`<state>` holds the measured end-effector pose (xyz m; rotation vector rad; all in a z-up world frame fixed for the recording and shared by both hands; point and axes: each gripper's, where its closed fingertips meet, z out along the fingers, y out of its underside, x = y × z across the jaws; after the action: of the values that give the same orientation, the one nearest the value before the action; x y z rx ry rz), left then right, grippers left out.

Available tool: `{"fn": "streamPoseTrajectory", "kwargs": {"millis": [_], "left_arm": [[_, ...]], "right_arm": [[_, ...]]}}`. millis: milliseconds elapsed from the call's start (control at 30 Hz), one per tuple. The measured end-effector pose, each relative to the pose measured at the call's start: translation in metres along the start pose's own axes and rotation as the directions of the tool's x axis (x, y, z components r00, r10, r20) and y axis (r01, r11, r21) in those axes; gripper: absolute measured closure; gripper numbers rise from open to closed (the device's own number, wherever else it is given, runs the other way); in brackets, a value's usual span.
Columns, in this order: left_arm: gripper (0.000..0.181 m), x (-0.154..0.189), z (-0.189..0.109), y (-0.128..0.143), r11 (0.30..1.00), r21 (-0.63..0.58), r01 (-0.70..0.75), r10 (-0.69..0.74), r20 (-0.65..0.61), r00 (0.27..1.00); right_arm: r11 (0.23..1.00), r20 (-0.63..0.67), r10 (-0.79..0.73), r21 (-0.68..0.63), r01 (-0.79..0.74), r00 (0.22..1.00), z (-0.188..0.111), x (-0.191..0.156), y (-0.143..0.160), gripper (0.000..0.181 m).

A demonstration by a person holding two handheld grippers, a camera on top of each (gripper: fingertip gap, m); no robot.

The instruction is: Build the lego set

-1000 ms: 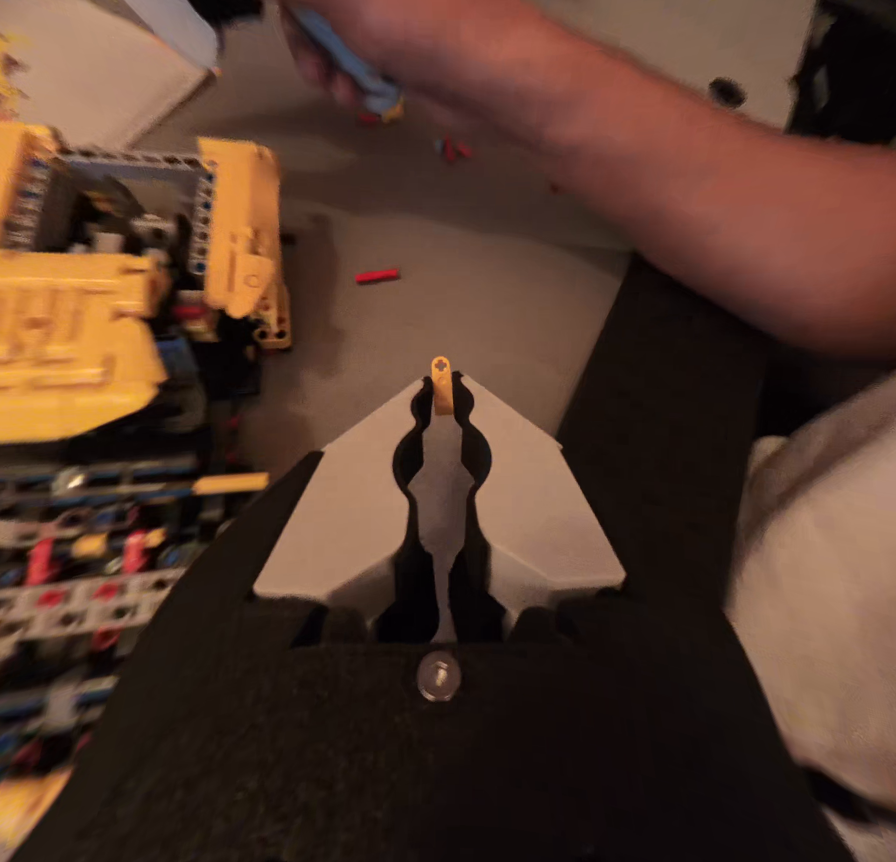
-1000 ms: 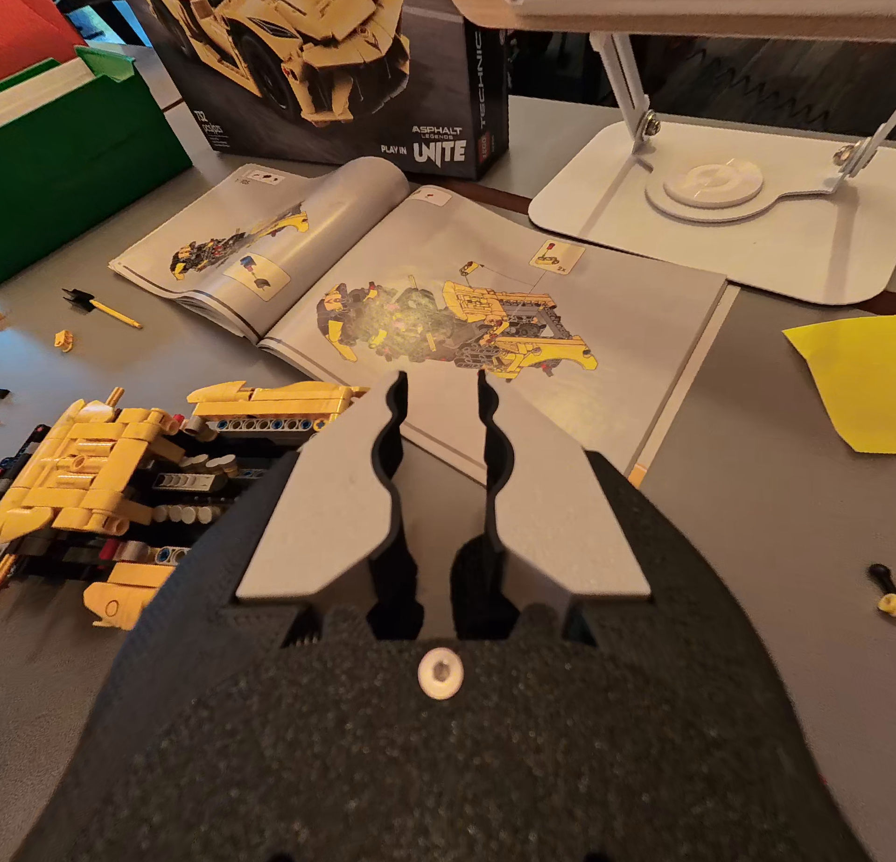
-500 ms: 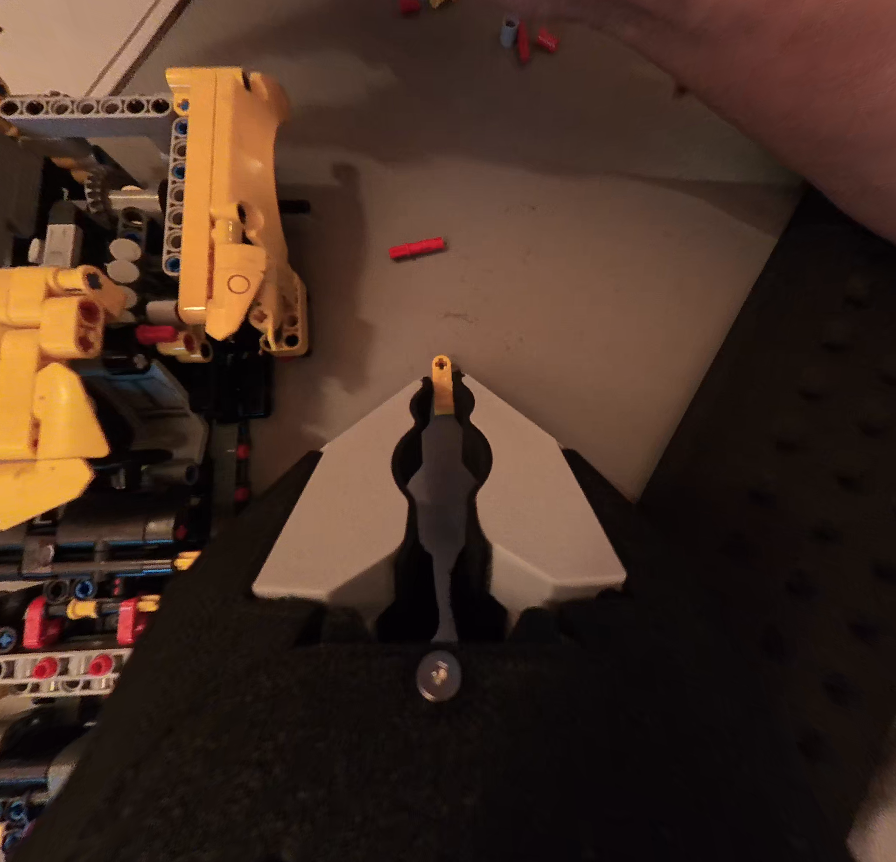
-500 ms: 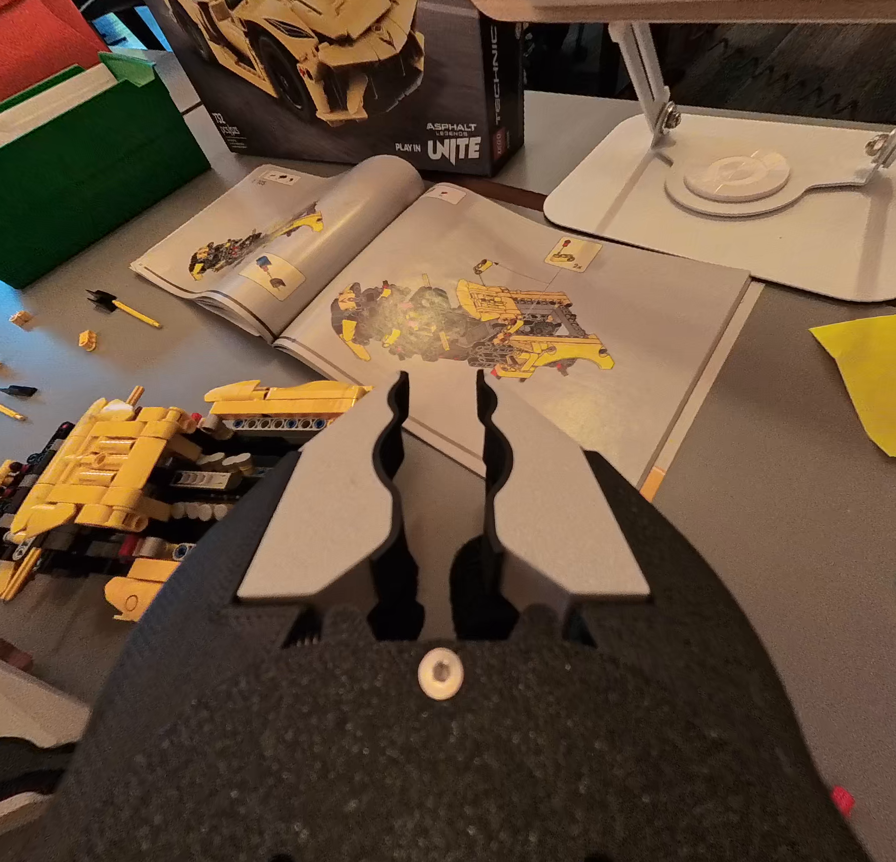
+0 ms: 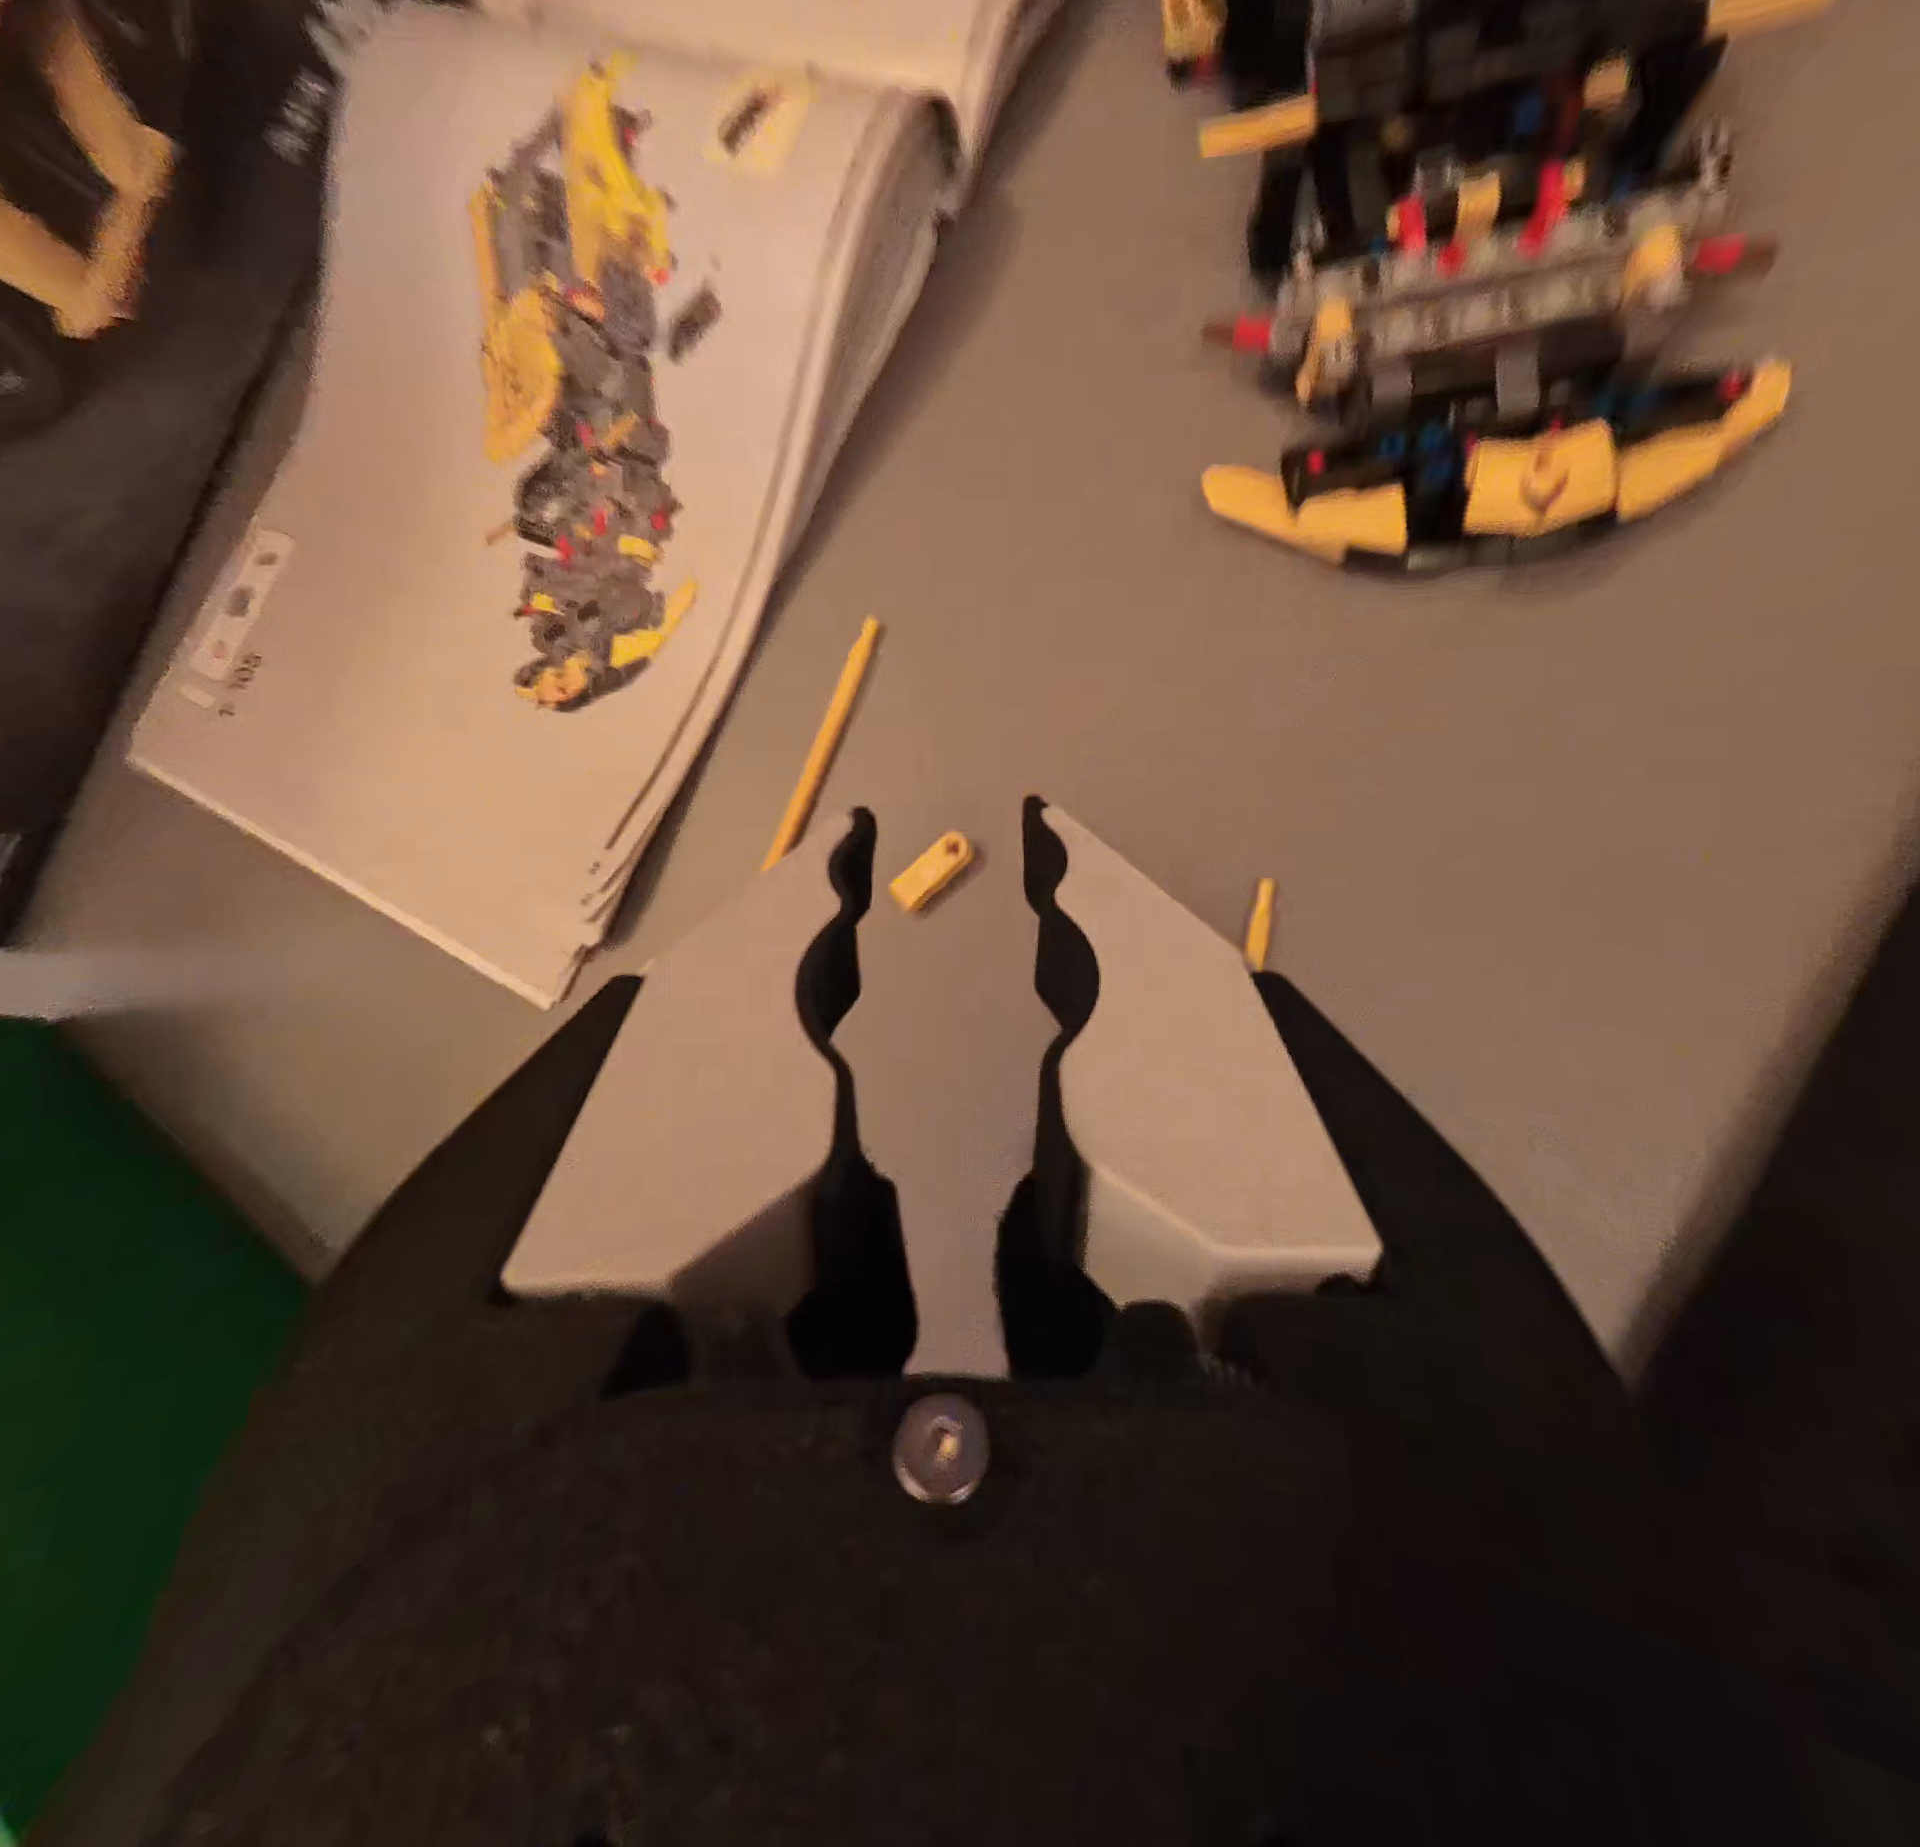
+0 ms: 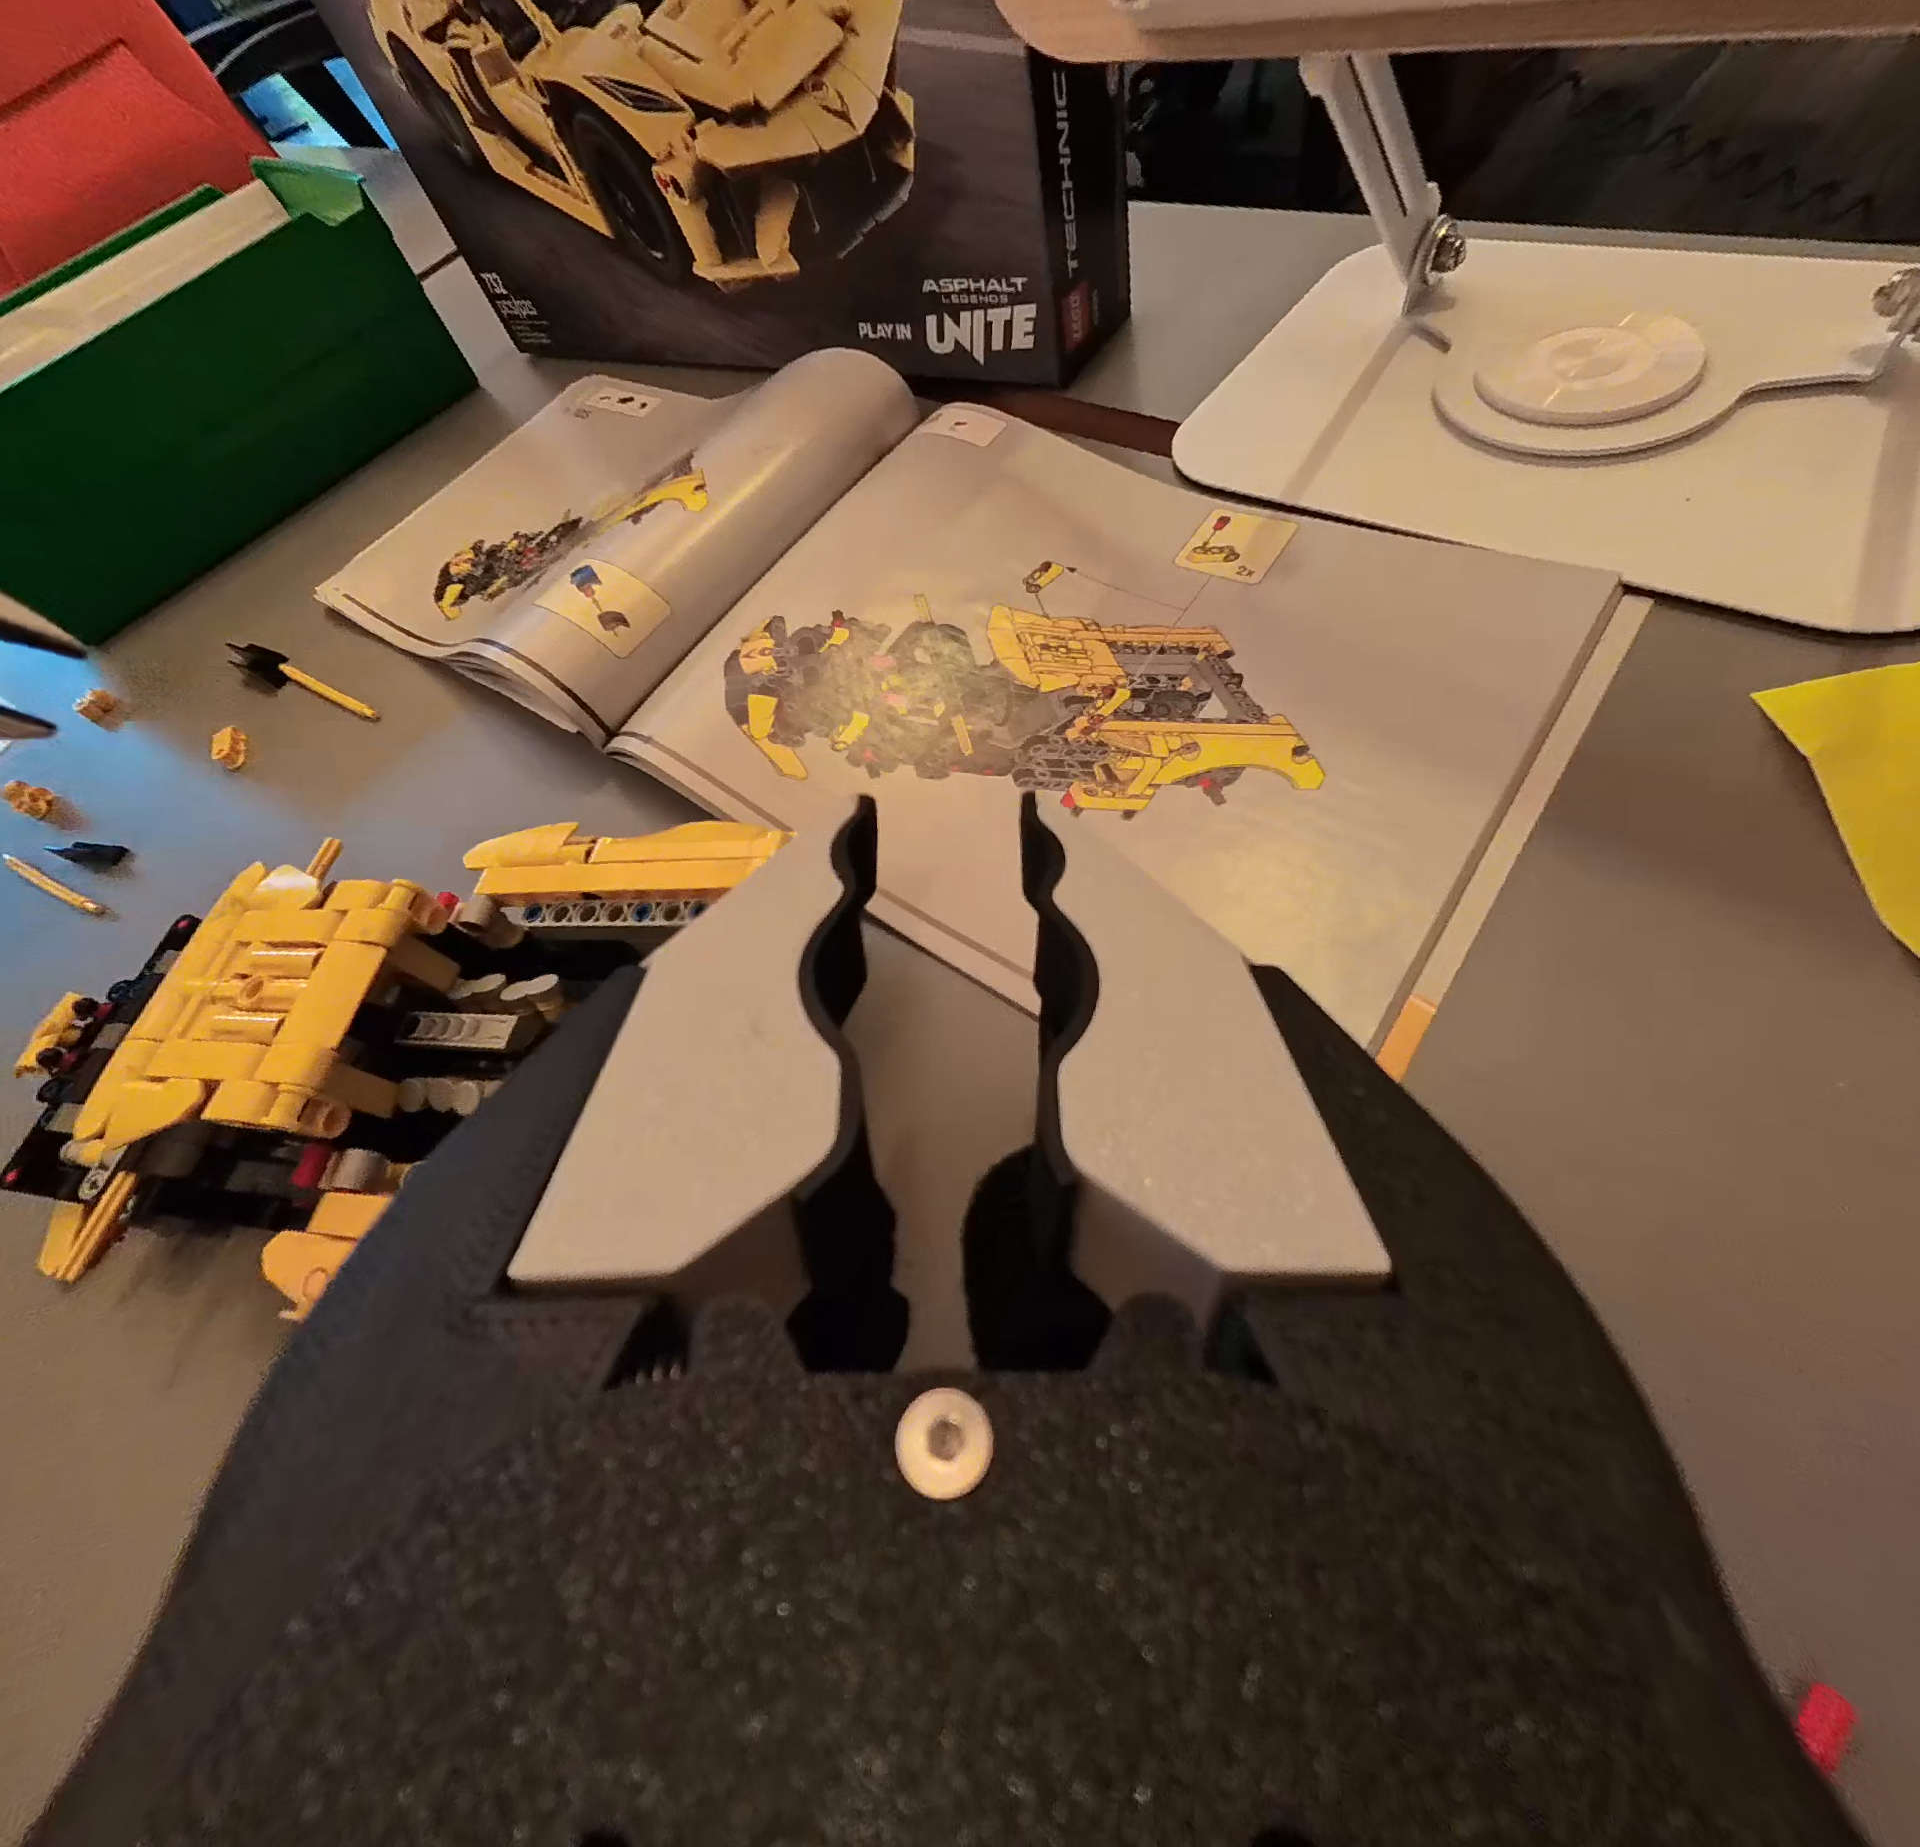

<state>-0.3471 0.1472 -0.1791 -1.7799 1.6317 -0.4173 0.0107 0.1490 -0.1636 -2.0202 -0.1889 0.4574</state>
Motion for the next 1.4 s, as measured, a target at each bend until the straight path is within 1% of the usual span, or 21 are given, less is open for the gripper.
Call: {"fn": "streamPoseTrajectory", "kwargs": {"millis": [67, 167, 200, 367, 400, 467, 533, 567, 600, 633, 667, 733, 767, 833, 900, 967, 1033, 1100, 1267, 1367, 1400], "left_arm": [[0.152, 0.000, 0.011, 0.013, 0.997, -0.056, -0.062, 0.057, -0.089, 0.994], [0.152, -0.003, 0.024, 0.030, 0.983, -0.136, -0.121, 0.100, -0.152, 0.983], [0.152, -0.005, 0.027, 0.034, 0.979, -0.158, -0.131, 0.106, -0.157, 0.982], [0.153, -0.008, 0.036, 0.036, 0.977, -0.165, -0.137, 0.110, -0.164, 0.980], [0.156, -0.008, 0.038, 0.038, 0.974, -0.175, -0.143, 0.115, -0.162, 0.980], [0.172, -0.006, 0.039, 0.037, 0.974, -0.169, -0.153, 0.124, -0.167, 0.978], [0.173, -0.008, 0.036, 0.036, 0.974, -0.192, -0.121, 0.093, -0.146, 0.985], [0.173, -0.010, 0.033, 0.030, 0.977, -0.195, -0.086, 0.063, -0.120, 0.991], [0.173, -0.006, 0.028, 0.016, 0.986, -0.162, -0.046, 0.030, -0.099, 0.995], [0.173, 0.002, 0.023, -0.008, 0.995, -0.095, 0.007, -0.015, -0.087, 0.996], [0.173, 0.018, 0.017, -0.038, 0.998, -0.010, 0.067, -0.068, -0.103, 0.992], [0.174, 0.065, 0.009, -0.094, 0.981, 0.123, 0.151, -0.128, -0.178, 0.976], [0.174, 0.090, 0.011, -0.115, 0.973, 0.152, 0.175, -0.142, -0.203, 0.969], [0.174, 0.135, 0.029, -0.135, 0.972, 0.121, 0.201, -0.171, -0.220, 0.960], [0.173, 0.168, 0.057, -0.140, 0.979, 0.044, 0.197, -0.185, -0.193, 0.964], [0.173, 0.191, 0.083, -0.140, 0.986, -0.021, 0.166, -0.167, -0.170, 0.971], [0.173, 0.208, 0.102, -0.140, 0.983, -0.054, 0.176, -0.183, -0.183, 0.966], [0.173, 0.213, 0.118, -0.135, 0.974, -0.107, 0.199, -0.215, -0.168, 0.962], [0.174, 0.213, 0.135, -0.136, 0.969, -0.137, 0.207, -0.225, -0.131, 0.966], [0.172, 0.217, 0.139, -0.139, 0.967, -0.139, 0.213, -0.234, -0.156, 0.960], [0.167, 0.219, 0.139, -0.141, 0.966, -0.134, 0.221, -0.242, -0.169, 0.955]], "right_arm": [[1.000, -0.006, -0.004, -0.007, 0.004, 1.000, 0.000, 0.002, 0.002, 0.155], [1.000, 0.004, 0.021, 0.005, -0.021, 1.000, -0.001, 0.004, 0.001, 0.156], [0.999, 0.010, 0.032, 0.010, -0.033, 0.999, -0.001, 0.004, 0.000, 0.156], [0.998, 0.022, 0.064, 0.027, -0.064, 0.998, -0.004, 0.007, -0.002, 0.156], [0.997, 0.025, 0.066, 0.028, -0.067, 0.997, -0.004, 0.007, -0.003, 0.156], [0.997, 0.029, 0.066, 0.031, -0.066, 0.997, -0.005, 0.006, -0.003, 0.156], [0.998, 0.026, 0.059, 0.032, -0.060, 0.998, -0.006, 0.005, -0.004, 0.156], [0.998, 0.023, 0.055, 0.033, -0.056, 0.998, -0.006, 0.006, -0.005, 0.156], [0.998, 0.021, 0.052, 0.036, -0.053, 0.998, -0.007, 0.006, -0.005, 0.156], [0.998, 0.016, 0.049, 0.038, -0.050, 0.999, -0.008, 0.007, -0.006, 0.156], [0.998, 0.009, 0.045, 0.040, -0.046, 0.999, -0.009, 0.008, -0.007, 0.156], [0.998, -0.005, 0.040, 0.045, -0.039, 0.999, -0.012, 0.011, -0.008, 0.156], [0.998, -0.009, 0.040, 0.047, -0.040, 0.999, -0.013, 0.012, -0.008, 0.156], [0.998, -0.010, 0.046, 0.049, -0.046, 0.999, -0.014, 0.014, -0.008, 0.156], [0.998, -0.010, 0.049, 0.050, -0.048, 0.999, -0.015, 0.015, -0.008, 0.156], [0.997, -0.010, 0.049, 0.055, -0.048, 0.999, -0.017, 0.016, -0.010, 0.156], [0.997, -0.010, 0.048, 0.061, -0.047, 0.999, -0.018, 0.016, -0.011, 0.156], [0.997, -0.012, 0.044, 0.065, -0.043, 0.999, -0.021, 0.016, -0.013, 0.156], [0.999, -0.071, 0.000, 0.047, 0.004, 0.997, -0.035, 0.027, -0.013, 0.155], [0.998, -0.112, -0.058, 0.016, 0.060, 0.992, -0.066, 0.036, -0.018, 0.150], [0.998, -0.085, -0.064, 0.002, 0.065, 0.994, -0.077, 0.031, -0.015, 0.148]]}}
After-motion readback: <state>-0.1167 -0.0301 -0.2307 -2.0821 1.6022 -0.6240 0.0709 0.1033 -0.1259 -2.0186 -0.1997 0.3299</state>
